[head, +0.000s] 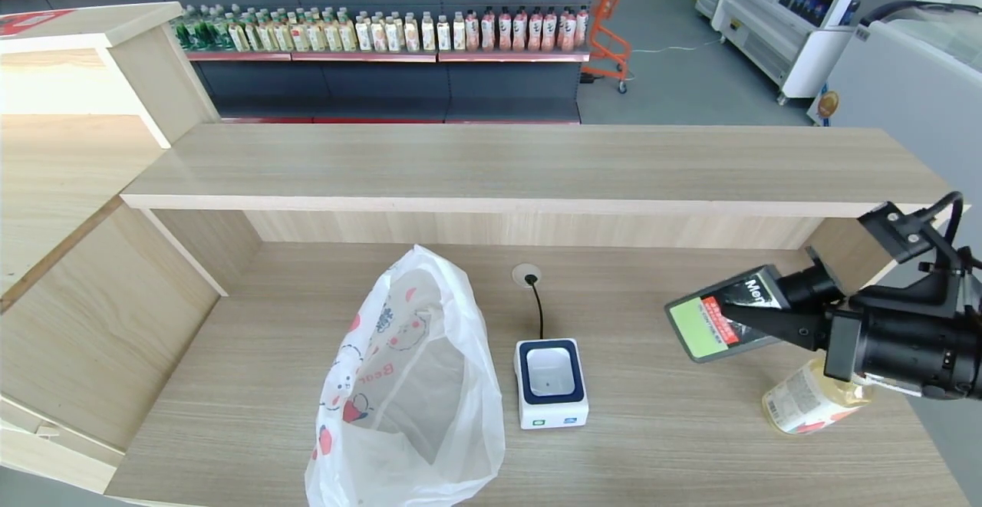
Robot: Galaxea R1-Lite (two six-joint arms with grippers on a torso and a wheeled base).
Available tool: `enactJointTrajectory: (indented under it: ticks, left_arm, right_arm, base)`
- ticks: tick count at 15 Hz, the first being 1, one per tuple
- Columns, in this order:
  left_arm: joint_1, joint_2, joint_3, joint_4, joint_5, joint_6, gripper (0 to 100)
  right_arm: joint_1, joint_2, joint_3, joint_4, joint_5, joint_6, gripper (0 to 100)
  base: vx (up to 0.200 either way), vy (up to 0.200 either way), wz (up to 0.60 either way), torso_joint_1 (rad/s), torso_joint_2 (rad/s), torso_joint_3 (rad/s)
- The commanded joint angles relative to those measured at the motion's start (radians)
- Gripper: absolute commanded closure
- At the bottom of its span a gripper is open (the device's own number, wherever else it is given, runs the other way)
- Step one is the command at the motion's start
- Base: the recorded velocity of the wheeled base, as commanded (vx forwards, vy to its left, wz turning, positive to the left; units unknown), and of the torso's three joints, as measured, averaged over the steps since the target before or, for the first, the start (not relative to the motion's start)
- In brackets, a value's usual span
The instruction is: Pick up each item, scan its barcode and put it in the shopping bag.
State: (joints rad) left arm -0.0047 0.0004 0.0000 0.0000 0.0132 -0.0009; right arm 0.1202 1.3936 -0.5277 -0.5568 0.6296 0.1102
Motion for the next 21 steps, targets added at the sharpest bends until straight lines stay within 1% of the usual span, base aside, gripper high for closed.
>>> enactJointTrajectory:
  ticks: [1, 3, 6, 9, 11, 12, 15, 17, 21]
  left_arm:
    - [0.000, 0.000, 0.000, 0.000, 0.001, -0.001, 0]
    - [0.000, 0.000, 0.000, 0.000, 0.001, -0.001, 0]
    - [0.000, 0.000, 0.000, 0.000, 0.001, -0.001, 0]
    - [0.000, 0.000, 0.000, 0.000, 0.001, -0.001, 0]
    - [0.000, 0.000, 0.000, 0.000, 0.001, -0.001, 0]
    - [0.000, 0.000, 0.000, 0.000, 0.001, -0.001, 0]
    - [0.000, 0.000, 0.000, 0.000, 0.001, -0.001, 0]
    - [0.000, 0.000, 0.000, 0.000, 0.001, -0.001, 0]
    - [0.000, 0.000, 0.000, 0.000, 0.001, -0.001, 0]
  right_arm:
    - [0.104, 0.162, -0.040, 0.011, -0.031, 0.097, 100]
    - [0.122, 0.288, -0.055, 0.014, -0.031, 0.097, 100]
    - [0.145, 0.366, -0.109, 0.057, -0.031, 0.097, 100]
    - [0.184, 0.415, -0.156, 0.061, -0.041, 0.094, 100]
    - [0.200, 0.429, -0.161, 0.061, -0.042, 0.089, 100]
    - [0.207, 0.446, -0.161, 0.061, -0.045, 0.069, 100]
    - [0.203, 0.498, -0.158, 0.061, -0.047, -0.049, 100]
    - [0.207, 0.516, -0.167, 0.058, -0.047, -0.052, 100]
    - [0.225, 0.542, -0.229, 0.055, -0.044, -0.047, 100]
  base:
    - [0.000, 0.000, 0.00, 0.000, 0.00, 0.000]
    - [0.000, 0.000, 0.00, 0.000, 0.00, 0.000]
    - [0.000, 0.000, 0.00, 0.000, 0.00, 0.000]
    - [0.000, 0.000, 0.00, 0.000, 0.00, 0.000]
    - [0.000, 0.000, 0.00, 0.000, 0.00, 0.000]
    - [0.000, 0.000, 0.00, 0.000, 0.00, 0.000]
    - [0.000, 0.000, 0.00, 0.000, 0.00, 0.000]
    - [0.000, 0.000, 0.00, 0.000, 0.00, 0.000]
    - [0.000, 0.000, 0.00, 0.000, 0.00, 0.000]
